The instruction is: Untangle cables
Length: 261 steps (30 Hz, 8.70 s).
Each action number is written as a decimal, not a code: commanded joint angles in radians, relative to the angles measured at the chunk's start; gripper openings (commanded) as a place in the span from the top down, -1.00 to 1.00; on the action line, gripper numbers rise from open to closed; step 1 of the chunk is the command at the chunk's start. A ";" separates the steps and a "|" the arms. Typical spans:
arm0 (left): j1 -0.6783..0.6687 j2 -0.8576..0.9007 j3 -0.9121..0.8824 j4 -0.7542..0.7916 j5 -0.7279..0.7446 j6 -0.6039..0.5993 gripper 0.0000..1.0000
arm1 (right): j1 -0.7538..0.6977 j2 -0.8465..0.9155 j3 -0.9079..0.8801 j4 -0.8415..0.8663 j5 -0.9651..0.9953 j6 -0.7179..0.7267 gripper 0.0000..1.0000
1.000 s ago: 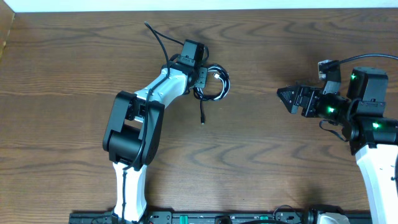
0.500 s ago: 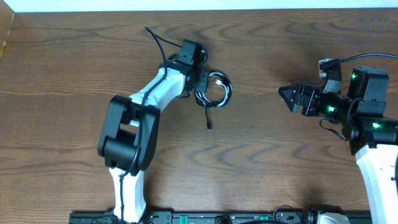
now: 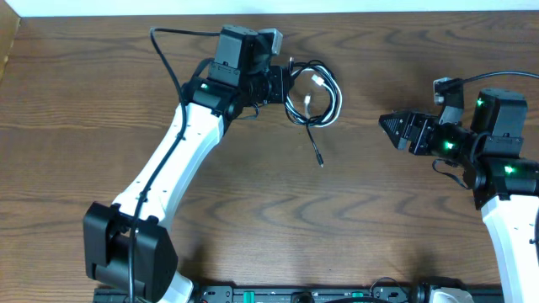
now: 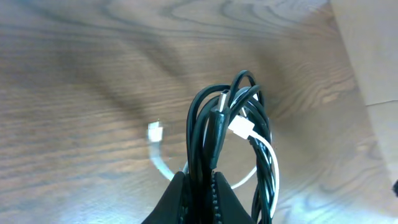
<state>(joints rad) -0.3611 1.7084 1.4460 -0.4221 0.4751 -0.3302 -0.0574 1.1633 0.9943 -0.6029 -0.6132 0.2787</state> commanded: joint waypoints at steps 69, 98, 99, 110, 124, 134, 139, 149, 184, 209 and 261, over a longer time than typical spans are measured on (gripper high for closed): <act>-0.069 0.003 0.005 0.014 0.311 0.159 0.85 | 0.207 0.286 0.066 -0.063 0.214 0.019 0.38; -0.070 0.003 0.005 -0.018 0.624 0.066 0.85 | 0.181 0.362 0.173 -0.066 0.177 -0.160 0.50; -0.070 0.003 0.004 -0.019 0.620 0.066 0.85 | 0.181 0.362 0.173 -0.066 0.177 -0.159 0.72; -0.070 0.003 0.002 -0.103 0.404 0.066 0.39 | 0.181 0.355 0.173 -0.074 0.176 -0.114 0.98; -0.072 0.016 -0.038 -0.123 0.200 0.067 0.19 | 0.183 0.355 0.173 -0.074 0.157 -0.100 0.98; -0.072 0.049 -0.038 0.087 0.153 0.010 0.13 | 0.183 0.355 0.173 -0.072 0.158 -0.100 0.98; -0.072 0.053 -0.038 0.188 0.153 0.010 0.13 | 0.183 0.355 0.173 -0.071 0.158 -0.100 0.98; -0.124 0.132 -0.038 0.255 0.152 0.010 0.14 | 0.183 0.356 0.173 -0.070 0.159 -0.100 0.98; -0.169 0.102 -0.037 0.219 0.435 -0.048 0.85 | 0.184 0.356 0.173 0.074 0.141 0.073 0.98; -0.273 -0.063 -0.007 -0.024 -0.285 0.042 0.09 | 0.182 0.356 0.173 0.077 0.083 0.084 0.98; -0.076 0.220 -0.021 0.085 0.167 0.196 0.49 | 0.154 0.355 0.174 0.053 -0.278 0.009 0.98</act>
<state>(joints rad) -0.4404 1.9121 1.4235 -0.3397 0.6376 -0.1459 0.0994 1.5234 1.1633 -0.5556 -0.8276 0.3099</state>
